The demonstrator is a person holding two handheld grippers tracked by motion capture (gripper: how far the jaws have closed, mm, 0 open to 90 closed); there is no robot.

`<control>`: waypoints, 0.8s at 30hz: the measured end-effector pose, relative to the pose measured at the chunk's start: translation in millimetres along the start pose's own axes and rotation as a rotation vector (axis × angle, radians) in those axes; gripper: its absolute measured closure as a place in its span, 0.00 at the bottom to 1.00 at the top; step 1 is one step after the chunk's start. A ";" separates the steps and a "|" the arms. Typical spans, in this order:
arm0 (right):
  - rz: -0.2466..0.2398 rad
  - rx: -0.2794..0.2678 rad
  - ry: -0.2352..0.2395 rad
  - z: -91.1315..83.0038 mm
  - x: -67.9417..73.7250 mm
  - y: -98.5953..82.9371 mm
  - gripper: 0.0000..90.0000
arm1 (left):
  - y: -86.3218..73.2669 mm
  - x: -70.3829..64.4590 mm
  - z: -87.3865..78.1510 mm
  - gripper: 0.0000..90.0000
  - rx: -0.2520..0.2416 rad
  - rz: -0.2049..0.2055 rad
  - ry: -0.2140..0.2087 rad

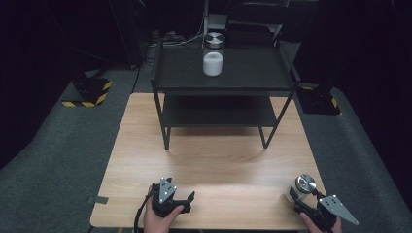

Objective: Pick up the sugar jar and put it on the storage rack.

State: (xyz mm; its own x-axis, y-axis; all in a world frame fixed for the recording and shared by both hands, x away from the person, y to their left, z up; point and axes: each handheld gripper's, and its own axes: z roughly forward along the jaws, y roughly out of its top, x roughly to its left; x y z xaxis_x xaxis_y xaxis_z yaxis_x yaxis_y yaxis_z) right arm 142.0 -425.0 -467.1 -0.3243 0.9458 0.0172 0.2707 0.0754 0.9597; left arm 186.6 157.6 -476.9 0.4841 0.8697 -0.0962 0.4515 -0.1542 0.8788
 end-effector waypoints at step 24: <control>-0.004 -0.095 0.098 14.5 29.5 118.4 0.34 | -0.3 0.8 -0.5 0.01 -0.001 -0.003 -0.004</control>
State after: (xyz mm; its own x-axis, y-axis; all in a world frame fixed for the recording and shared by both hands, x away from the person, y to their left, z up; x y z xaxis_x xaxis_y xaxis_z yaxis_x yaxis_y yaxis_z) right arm 177.7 -383.5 -357.0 -0.4137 0.9097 0.0362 0.1835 0.0444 0.9820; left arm 186.4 158.6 -477.0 0.4859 0.8682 -0.1002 0.4521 -0.1516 0.8790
